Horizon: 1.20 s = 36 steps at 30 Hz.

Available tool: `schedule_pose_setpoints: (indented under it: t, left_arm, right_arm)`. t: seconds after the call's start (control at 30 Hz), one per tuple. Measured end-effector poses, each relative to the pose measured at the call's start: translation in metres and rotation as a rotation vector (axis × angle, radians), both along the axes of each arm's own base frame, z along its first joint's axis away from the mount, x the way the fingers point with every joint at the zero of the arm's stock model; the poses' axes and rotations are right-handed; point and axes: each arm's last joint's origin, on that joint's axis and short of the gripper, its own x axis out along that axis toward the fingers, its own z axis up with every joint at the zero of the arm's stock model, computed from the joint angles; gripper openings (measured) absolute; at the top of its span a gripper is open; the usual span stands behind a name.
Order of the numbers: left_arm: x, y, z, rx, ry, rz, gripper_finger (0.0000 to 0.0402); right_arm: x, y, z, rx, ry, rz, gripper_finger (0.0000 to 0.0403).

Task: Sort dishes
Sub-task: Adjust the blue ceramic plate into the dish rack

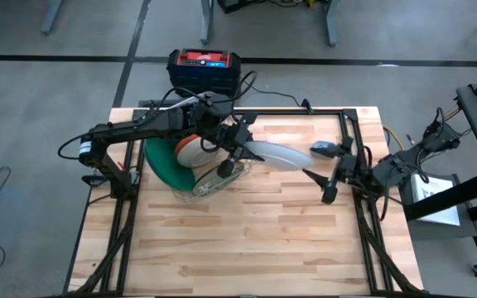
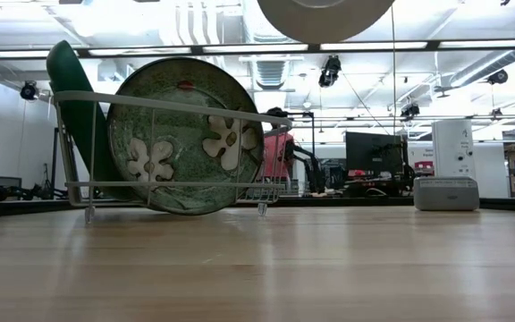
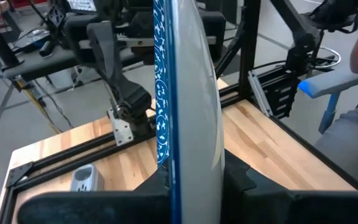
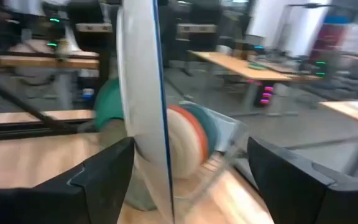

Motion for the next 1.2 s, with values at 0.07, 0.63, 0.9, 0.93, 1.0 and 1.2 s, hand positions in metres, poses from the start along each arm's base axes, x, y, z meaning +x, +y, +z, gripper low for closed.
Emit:
schedule_pose_setpoints:
  t: [0.07, 0.63, 0.9, 0.93, 1.0, 1.2]
  left_arm:
    - [0.000, -0.001, 0.000, -0.001, -0.002, -0.004, 0.0027]
    - [0.003, -0.001, 0.001, -0.017, -0.023, 0.005, 0.0028]
    - [0.004, -0.001, 0.001, -0.005, -0.029, 0.010, 0.0031]
    - [0.004, -0.001, 0.001, -0.002, -0.031, -0.001, 0.0034]
    - [0.004, -0.002, 0.001, -0.009, -0.025, 0.002, 0.0043]
    - [0.004, 0.000, 0.001, -0.002, -0.022, 0.044, 0.0083]
  right_arm:
    - [0.004, -0.003, 0.003, 0.008, -0.020, 0.059, 0.0293]
    - [0.042, -0.022, -0.002, -0.078, -0.010, 0.150, 0.0188]
    - [0.041, -0.022, 0.000, -0.127, -0.011, 0.168, 0.0046]
    - [0.041, -0.021, 0.000, -0.130, -0.011, 0.192, 0.0029]
    - [0.041, -0.021, -0.001, -0.153, -0.004, 0.196, 0.0026]
    - [0.041, -0.022, 0.000, -0.158, -0.006, 0.175, 0.0026]
